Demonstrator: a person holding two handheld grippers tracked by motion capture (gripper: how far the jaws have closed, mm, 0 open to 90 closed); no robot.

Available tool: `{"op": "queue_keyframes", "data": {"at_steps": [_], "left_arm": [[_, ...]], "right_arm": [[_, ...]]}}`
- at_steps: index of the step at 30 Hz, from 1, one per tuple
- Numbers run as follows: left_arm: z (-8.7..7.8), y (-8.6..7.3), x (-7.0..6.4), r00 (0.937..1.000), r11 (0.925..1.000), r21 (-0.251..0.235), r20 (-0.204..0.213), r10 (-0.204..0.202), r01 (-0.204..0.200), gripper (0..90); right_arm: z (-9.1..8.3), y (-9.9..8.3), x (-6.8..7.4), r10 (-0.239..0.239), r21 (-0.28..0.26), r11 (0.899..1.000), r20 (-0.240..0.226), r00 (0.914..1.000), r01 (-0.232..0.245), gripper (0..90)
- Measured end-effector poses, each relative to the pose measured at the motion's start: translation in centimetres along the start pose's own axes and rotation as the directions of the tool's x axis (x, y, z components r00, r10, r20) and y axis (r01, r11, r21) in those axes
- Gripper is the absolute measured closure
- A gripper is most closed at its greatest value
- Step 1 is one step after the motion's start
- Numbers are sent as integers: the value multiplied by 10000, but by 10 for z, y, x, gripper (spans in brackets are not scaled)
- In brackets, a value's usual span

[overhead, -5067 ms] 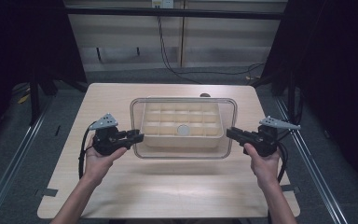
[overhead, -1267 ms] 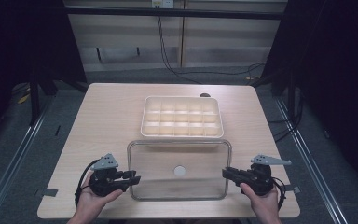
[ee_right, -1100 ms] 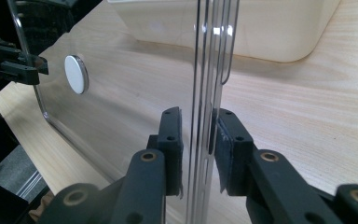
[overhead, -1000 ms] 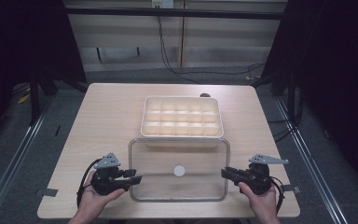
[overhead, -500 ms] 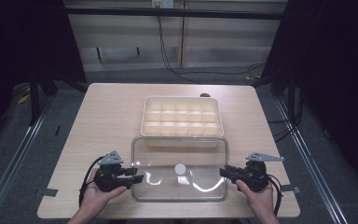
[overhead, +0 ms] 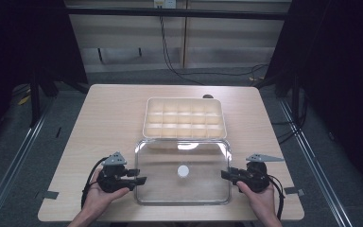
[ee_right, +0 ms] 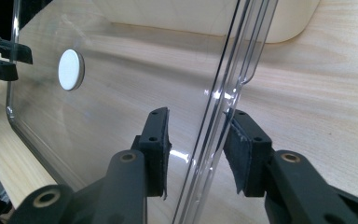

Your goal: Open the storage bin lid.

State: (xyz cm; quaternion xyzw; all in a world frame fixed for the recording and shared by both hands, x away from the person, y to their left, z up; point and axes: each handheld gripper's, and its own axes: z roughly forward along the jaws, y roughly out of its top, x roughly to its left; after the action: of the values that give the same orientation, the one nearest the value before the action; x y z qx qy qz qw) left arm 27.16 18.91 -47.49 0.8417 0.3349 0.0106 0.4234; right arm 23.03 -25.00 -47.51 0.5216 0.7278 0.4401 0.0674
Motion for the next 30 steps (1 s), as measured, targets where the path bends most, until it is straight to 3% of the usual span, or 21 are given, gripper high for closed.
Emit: {"op": "queue_keyframes", "data": {"at_steps": [8, 19, 30], "left_arm": [[4, -2, 3, 9995, 9994, 142, 24, -306, 305, 523], [8, -2, 2, 9996, 9988, 398, 45, -291, 289, 498], [14, 1, 11, 9968, 9945, 706, 126, -783, 773, 492]], "right_arm": [[6, -1, 0, 11, 201, 9998, 122, 9999, -14, 577], [11, -3, -2, 105, 438, 9990, 311, 9995, -119, 532], [16, -3, -5, 218, 597, 9979, 283, 9994, -234, 523]]}}
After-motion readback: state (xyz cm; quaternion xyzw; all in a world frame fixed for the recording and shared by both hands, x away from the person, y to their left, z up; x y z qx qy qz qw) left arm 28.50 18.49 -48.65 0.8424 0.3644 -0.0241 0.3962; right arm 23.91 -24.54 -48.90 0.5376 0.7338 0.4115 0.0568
